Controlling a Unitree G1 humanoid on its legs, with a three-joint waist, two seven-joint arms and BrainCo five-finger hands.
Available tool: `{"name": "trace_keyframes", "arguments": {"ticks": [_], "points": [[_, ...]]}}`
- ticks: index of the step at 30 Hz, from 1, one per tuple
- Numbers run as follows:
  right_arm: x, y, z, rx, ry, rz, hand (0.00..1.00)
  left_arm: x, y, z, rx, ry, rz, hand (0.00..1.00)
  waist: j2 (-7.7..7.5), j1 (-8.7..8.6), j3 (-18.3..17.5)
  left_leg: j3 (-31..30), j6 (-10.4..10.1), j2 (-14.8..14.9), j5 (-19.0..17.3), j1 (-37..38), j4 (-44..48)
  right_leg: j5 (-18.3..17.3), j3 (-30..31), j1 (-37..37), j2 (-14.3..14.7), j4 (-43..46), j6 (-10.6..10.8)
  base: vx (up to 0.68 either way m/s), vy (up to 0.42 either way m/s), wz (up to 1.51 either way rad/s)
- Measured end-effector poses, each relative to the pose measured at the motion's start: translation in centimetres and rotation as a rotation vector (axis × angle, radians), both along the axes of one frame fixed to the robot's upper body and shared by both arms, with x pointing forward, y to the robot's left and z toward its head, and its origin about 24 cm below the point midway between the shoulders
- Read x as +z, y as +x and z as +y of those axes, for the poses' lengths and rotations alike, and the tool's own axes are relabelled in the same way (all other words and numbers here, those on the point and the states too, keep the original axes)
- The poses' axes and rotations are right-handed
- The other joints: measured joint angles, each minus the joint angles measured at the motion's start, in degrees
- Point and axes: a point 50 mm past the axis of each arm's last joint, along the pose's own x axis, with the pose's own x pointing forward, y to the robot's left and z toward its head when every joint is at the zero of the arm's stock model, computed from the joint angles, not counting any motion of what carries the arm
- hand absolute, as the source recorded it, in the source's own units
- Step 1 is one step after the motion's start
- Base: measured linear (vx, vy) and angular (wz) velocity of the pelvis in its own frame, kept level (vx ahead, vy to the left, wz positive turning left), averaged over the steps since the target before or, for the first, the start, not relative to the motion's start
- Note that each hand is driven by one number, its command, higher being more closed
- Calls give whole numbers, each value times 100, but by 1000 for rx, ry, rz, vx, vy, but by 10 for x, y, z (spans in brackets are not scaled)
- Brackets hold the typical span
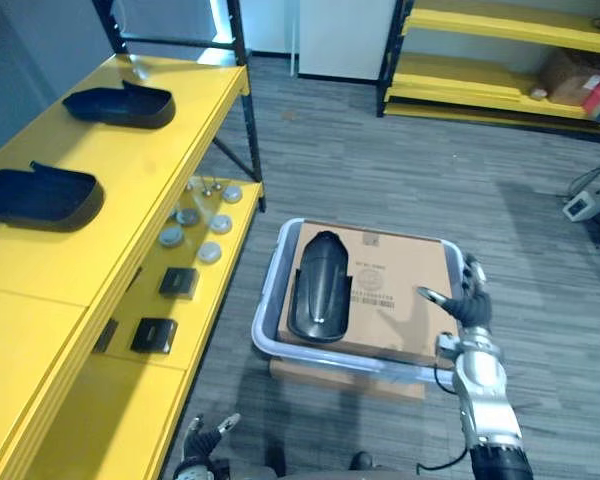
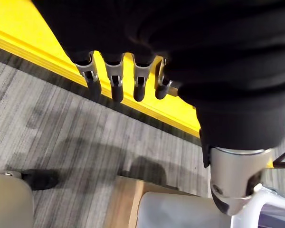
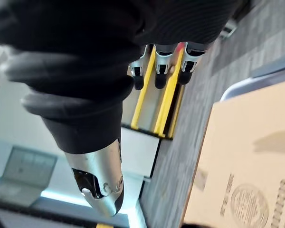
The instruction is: Walk over and take plastic housings, then place them on the shelf
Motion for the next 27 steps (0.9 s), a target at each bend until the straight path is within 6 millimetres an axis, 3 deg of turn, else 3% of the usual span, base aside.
{"name": "trace_keyframes", "arguments": {"ticks": [7, 16, 17, 19, 27], "points": [[-30, 23, 11, -7, -64, 210, 0, 6, 16, -2, -17, 5, -50, 0, 37, 263, 357, -218, 3, -70, 18, -129, 73, 4, -149, 33, -32, -65, 4, 12, 8, 20], [-40, 41, 17, -136, -21, 331, 0, 15, 36, -8, -35, 27, -120, 0, 50, 318, 823, -378, 42, -167, 47, -389, 189, 117, -271, -59, -107, -116, -33, 14, 27, 11], [-38, 44, 17, -150, -9, 331, 100, 16, 37, -8, -34, 31, -124, 0, 37, 330, 853, -378, 43, -167, 47, -389, 189, 130, -270, -60, -107, -116, -51, 3, 36, 1], [-33, 49, 15, -180, 14, 322, 100, 18, 43, -12, -57, 31, -138, 0, 15, 433, 928, -378, 63, -172, 61, -399, 190, 135, -271, -66, -121, -115, -53, -9, 10, 2], [-5, 69, 4, -201, 15, 247, 100, 23, 52, -14, -58, 36, -170, 0, 13, 438, 1179, -409, 35, -174, 307, -539, -46, 176, -278, -286, -138, -102, 11, -35, 16, 4]]}}
